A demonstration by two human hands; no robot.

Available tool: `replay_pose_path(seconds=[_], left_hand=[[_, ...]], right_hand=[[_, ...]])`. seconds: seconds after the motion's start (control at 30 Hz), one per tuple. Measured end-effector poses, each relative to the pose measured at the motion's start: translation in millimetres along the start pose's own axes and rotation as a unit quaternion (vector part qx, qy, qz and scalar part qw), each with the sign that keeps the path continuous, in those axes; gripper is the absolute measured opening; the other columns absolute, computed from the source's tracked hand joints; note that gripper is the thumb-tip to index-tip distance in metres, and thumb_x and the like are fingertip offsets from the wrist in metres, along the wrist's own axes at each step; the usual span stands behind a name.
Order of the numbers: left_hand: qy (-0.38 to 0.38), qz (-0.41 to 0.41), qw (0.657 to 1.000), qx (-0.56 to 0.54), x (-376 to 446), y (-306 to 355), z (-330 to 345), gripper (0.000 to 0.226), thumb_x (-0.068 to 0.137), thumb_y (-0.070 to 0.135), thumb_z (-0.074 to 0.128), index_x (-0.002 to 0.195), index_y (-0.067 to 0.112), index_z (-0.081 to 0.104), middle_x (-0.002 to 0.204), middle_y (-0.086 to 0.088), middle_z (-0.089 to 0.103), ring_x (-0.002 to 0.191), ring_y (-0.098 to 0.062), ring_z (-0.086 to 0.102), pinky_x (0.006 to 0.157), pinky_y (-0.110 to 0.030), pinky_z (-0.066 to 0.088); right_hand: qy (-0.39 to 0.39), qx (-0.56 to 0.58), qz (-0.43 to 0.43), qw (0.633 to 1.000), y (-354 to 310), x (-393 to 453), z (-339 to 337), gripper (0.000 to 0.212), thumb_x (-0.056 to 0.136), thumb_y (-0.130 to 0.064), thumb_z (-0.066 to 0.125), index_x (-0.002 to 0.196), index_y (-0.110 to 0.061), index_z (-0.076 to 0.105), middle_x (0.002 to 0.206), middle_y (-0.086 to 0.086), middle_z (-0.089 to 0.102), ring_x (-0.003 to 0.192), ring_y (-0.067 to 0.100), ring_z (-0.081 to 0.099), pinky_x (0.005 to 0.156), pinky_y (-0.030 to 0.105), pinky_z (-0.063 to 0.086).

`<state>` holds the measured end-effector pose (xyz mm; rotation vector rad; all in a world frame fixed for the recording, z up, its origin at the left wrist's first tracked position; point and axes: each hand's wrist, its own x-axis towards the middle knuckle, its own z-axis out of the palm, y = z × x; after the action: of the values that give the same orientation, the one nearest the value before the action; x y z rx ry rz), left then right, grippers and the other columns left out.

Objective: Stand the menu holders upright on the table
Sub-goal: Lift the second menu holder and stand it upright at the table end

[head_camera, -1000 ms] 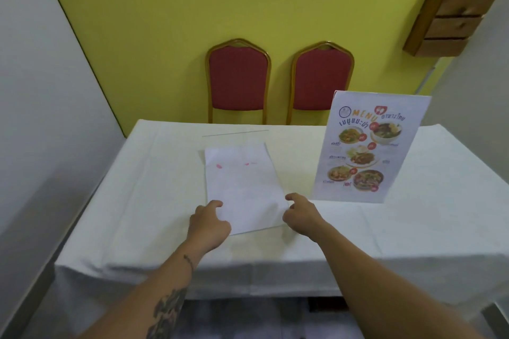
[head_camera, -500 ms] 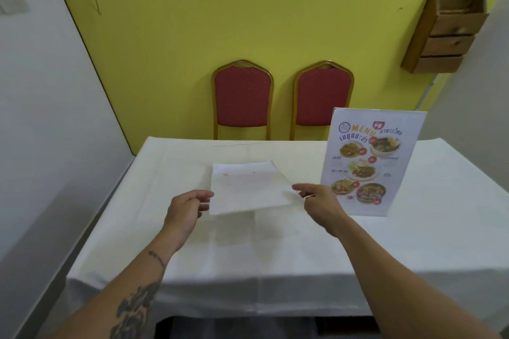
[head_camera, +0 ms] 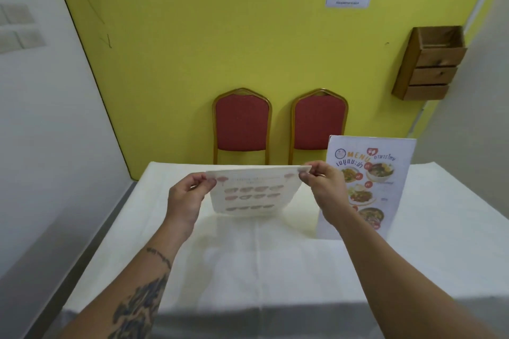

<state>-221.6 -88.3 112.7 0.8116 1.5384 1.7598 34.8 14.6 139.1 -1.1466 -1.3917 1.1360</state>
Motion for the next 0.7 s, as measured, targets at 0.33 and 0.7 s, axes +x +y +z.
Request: replay_pose_path(seconds=[0.33,0.7], left_hand=[[-0.012,-0.055,0.995,-0.086,13,29,10,0.007,0.086,0.009,0.067,0.091,0.013,0.065,0.093,-0.012,0.075,0.086,-0.025,0.07,0.069,-0.036,0.055],[-0.01,-0.068,0.997,-0.038,37,34,17,0.032,0.083,-0.012,0.057,0.102,0.013,0.064,0.098,-0.015,0.073,0.094,-0.031,0.069,0.072,-0.04,0.055]], right_hand=[[-0.045,0.036,0.044,0.997,-27,24,17,0.013,0.095,-0.004,0.059,0.083,-0.01,0.063,0.074,0.007,0.068,0.072,0.023,0.069,0.067,0.046,0.058],[-0.106,0.059,0.053,0.991,-3,52,12,0.037,0.082,0.023,0.051,0.092,-0.009,0.066,0.062,0.0,0.066,0.067,0.017,0.073,0.056,0.033,0.06]])
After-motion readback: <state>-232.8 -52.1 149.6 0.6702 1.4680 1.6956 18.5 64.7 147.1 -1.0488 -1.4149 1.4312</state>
